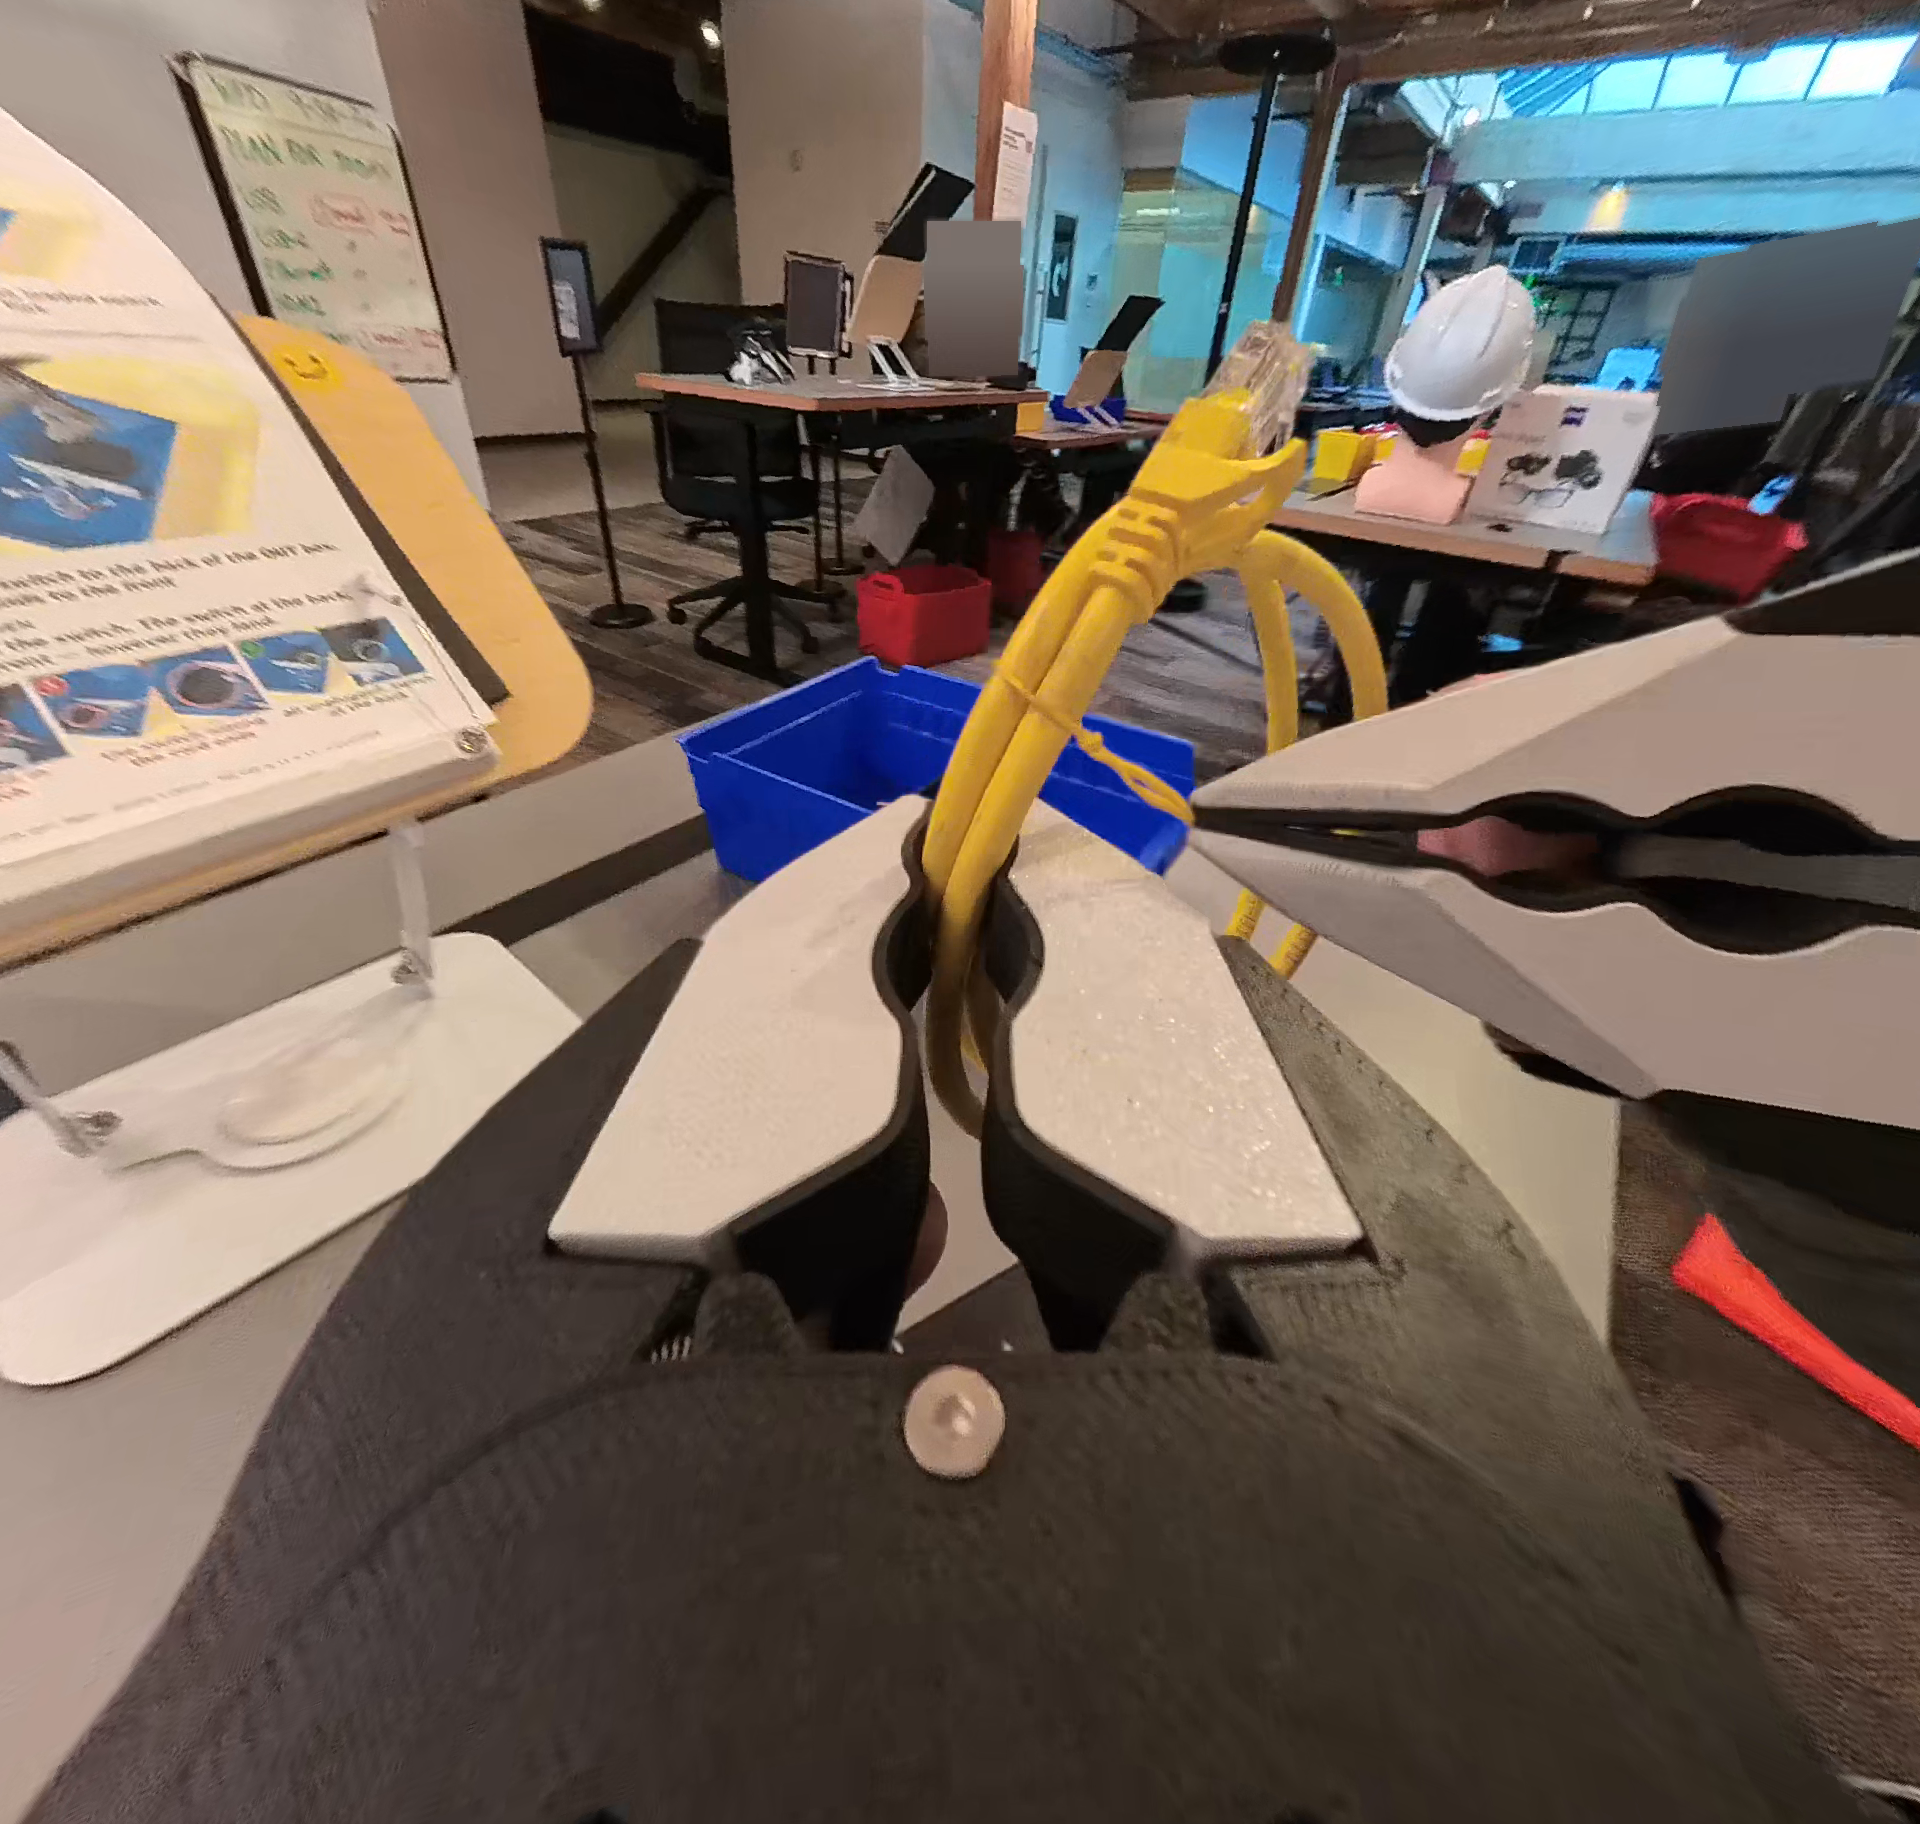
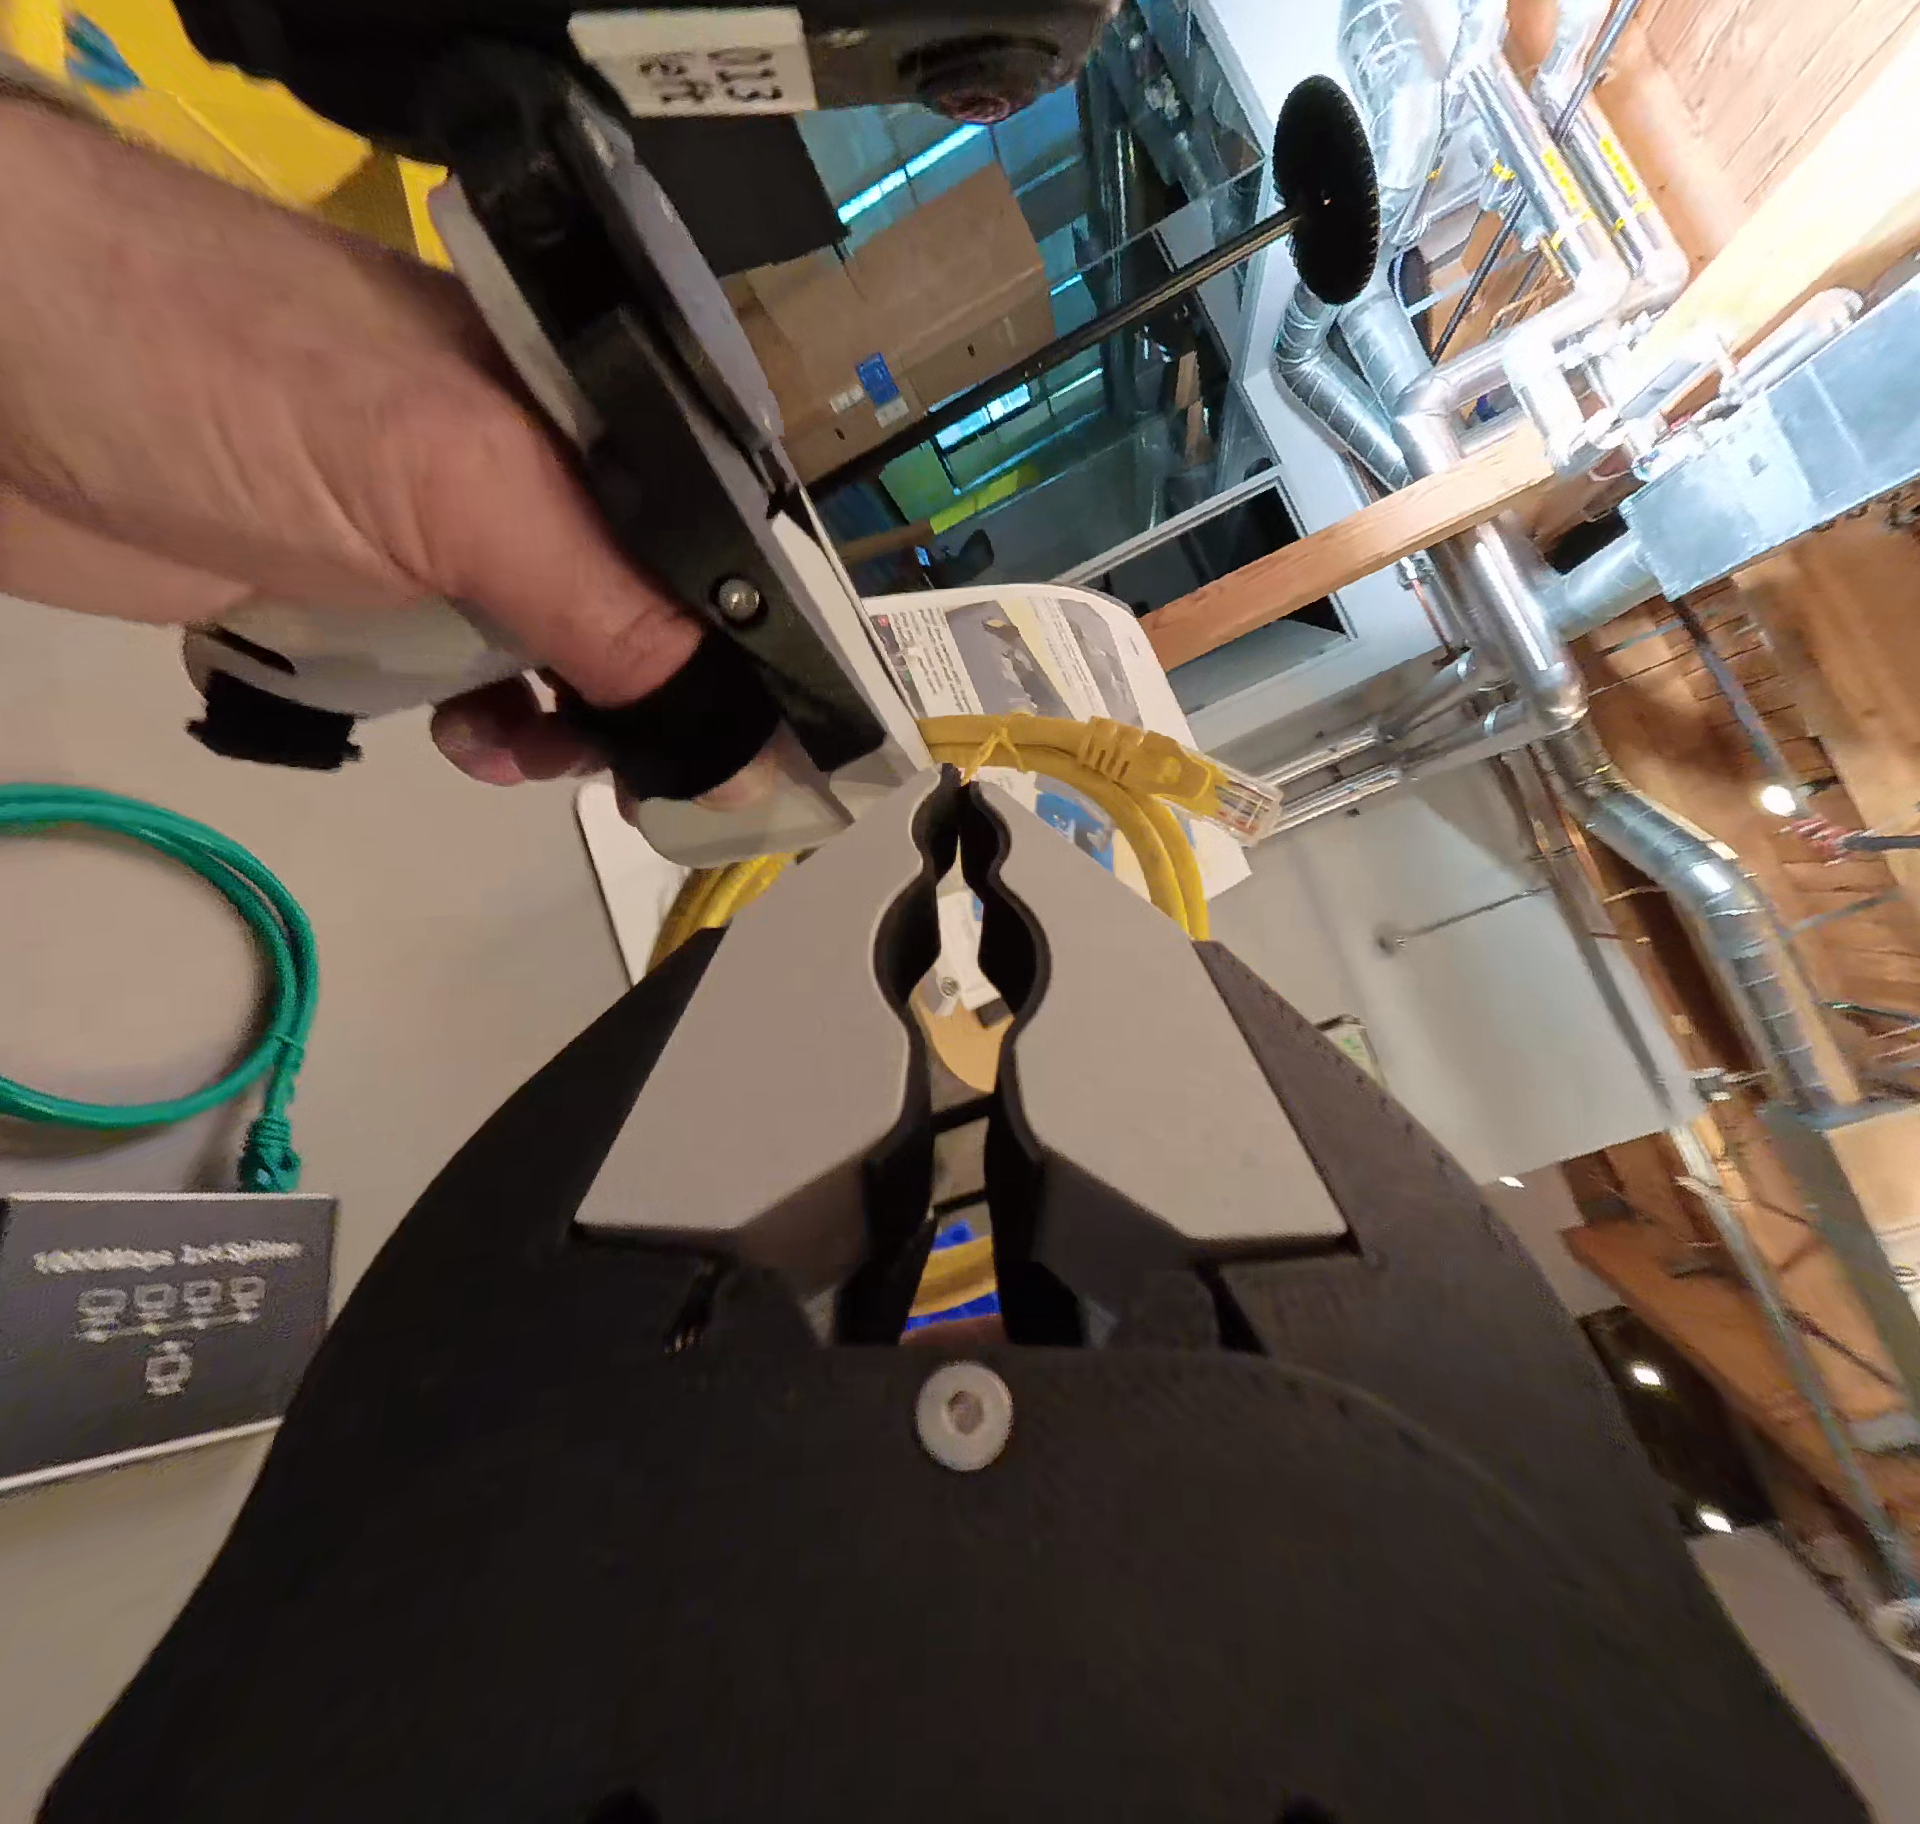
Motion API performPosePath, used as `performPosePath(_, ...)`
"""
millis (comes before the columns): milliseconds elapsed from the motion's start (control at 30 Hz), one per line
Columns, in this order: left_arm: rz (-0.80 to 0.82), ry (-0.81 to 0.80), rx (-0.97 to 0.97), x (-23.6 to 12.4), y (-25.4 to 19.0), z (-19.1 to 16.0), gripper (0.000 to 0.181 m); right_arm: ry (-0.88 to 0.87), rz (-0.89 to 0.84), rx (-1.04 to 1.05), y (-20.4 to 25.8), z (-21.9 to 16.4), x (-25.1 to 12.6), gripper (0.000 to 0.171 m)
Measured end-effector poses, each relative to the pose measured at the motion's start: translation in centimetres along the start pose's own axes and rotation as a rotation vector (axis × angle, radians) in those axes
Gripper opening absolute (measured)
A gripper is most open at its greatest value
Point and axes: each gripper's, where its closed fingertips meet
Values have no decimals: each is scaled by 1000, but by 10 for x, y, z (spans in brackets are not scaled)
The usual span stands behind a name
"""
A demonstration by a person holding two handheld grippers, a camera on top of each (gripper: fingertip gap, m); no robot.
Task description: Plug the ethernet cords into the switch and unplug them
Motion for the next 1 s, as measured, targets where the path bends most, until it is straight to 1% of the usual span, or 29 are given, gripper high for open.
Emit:
performPosePath(100, -28, 10, -51, 0, -2, 0, 5, 24, -34, -58, -4, 1, -3, 0)
performPosePath(233, -27, 17, -51, 0, -3, -4, 5, 27, -55, -60, -7, 1, -9, 0)
performPosePath(333, -19, 2, -18, -1, -6, -2, 5, -28, -52, -21, -7, 5, -13, 0)
performPosePath(367, -3, -8, 10, -2, -5, -1, 5, -60, -51, 25, -9, 6, -15, 0)
performPosePath(467, 33, -42, 32, -4, 2, 8, 5, -140, 3, 262, -12, 2, -17, 1)
performPosePath(567, 36, -59, 25, -6, 8, 11, 4, -199, 16, 373, -16, 2, -23, 7)
performPosePath(733, 40, -59, 56, -4, 3, 10, 4, -184, 32, 360, -11, 5, -19, 7)
performPosePath(833, 43, -61, 74, -5, 1, 10, 4, -180, 22, 341, -11, 7, -19, 1)
performPosePath(1000, 45, -61, 94, -4, -1, 9, 4, -175, 10, 338, -13, 8, -18, 0)
Point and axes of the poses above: each gripper's, where its closed fingertips meet, x out along the fingers, z out of its top, y = z × x across the jaws, and after that the axes turned 13 degrees about z, right-handed
